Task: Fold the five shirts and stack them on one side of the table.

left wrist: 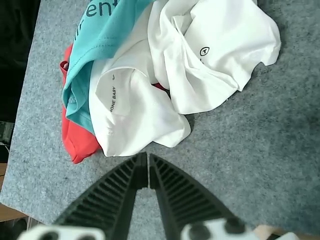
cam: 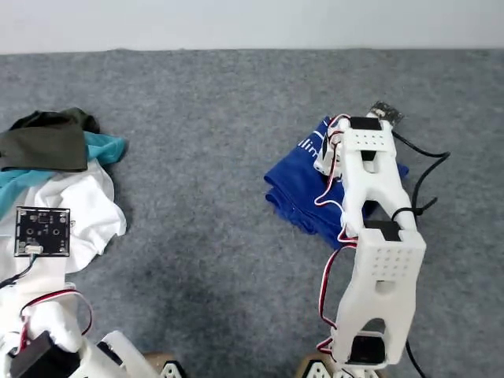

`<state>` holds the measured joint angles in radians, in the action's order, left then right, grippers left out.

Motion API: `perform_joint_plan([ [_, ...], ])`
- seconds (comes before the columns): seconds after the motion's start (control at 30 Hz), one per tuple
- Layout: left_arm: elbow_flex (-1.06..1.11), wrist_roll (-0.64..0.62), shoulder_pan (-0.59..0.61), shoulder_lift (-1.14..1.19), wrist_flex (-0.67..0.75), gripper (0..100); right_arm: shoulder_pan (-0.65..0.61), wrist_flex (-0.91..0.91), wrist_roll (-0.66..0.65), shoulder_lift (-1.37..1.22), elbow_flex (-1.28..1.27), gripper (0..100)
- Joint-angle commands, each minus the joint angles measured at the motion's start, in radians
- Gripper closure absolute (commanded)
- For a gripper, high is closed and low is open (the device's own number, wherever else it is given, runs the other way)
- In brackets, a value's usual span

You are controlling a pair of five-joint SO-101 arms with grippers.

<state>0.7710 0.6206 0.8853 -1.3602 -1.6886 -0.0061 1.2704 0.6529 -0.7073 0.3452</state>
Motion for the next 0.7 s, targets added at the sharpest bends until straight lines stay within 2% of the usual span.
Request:
perform_joint_plan([
  [0.0, -0.013, 0.005, 0.002, -0.003, 0.015, 98, 0.03, -0.002, 0.008, -0.027, 0.006, 65.2],
  [0.07, -0.013, 0.005, 0.002, -0.003, 0.015, 98, 0.035, 0.012, 0.005, -0.025, 0.006, 72.7],
  [0.23, -0.013, 0.005, 0.002, -0.003, 0.017, 98, 0.054, 0.041, 0.002, -0.03, 0.006, 99.6],
  [0.3, -0.013, 0.005, 0.002, -0.003, 0.018, 98, 0.062, 0.048, -0.026, -0.027, 0.005, 96.9],
  [0.47, -0.013, 0.005, 0.002, -0.003, 0.02, 98, 0.12, 0.077, -0.181, 0.022, 0.005, 98.9],
  [0.67, -0.013, 0.008, 0.002, -0.003, 0.021, 98, 0.326, 0.133, -0.563, 0.15, 0.005, 99.0],
])
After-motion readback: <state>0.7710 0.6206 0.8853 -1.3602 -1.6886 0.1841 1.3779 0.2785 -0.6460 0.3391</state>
